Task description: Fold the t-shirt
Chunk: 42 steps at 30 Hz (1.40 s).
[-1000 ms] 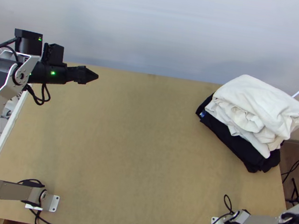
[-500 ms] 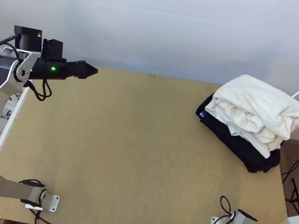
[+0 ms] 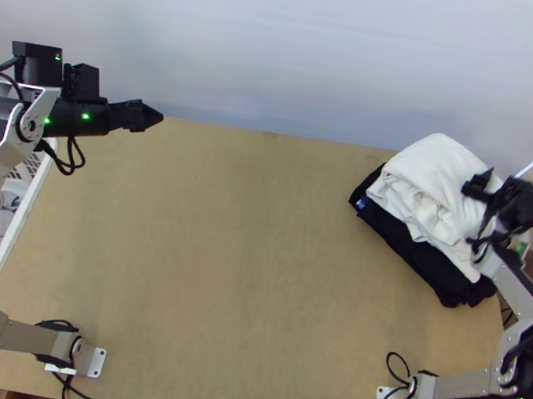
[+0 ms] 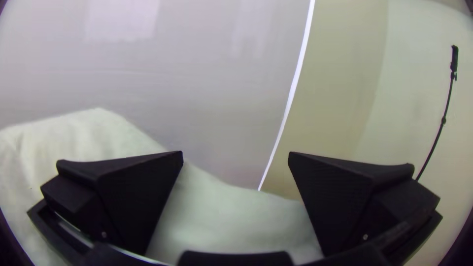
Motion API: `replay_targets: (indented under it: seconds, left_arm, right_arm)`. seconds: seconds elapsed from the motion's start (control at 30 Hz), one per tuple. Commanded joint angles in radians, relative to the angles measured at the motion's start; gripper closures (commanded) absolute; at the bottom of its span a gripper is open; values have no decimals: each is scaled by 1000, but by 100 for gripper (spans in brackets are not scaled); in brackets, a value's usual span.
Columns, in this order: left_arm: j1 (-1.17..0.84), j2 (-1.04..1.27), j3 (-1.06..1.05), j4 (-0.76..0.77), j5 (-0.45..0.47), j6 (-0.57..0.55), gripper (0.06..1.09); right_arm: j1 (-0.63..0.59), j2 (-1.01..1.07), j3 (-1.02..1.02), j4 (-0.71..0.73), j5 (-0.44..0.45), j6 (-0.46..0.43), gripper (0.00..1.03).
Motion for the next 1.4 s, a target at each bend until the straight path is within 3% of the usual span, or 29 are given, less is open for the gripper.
replay_targets:
  seconds: [0.0,0.13,0.77,1.07,1.2,1.37]
  left_arm:
    - [7,-2,-27,-4,2,-7,10]
    - [-6,0,-80,2,-5,5,10]
    - [8,-36,-109,7,-6,22,10]
    - [8,-56,-146,56,-6,27,10]
    - [10,-66,-147,68,-6,20,10]
    - [22,-74,-135,70,-8,20,10]
  right_arm:
    - [-7,82,-209,227,20,26,3]
    - [25,114,-314,395,28,8,3]
    - [65,162,-317,400,73,-64,3]
    - [19,27,-77,320,80,-222,3]
    - [22,14,67,273,123,-233,3]
    - [114,14,209,263,197,-227,3]
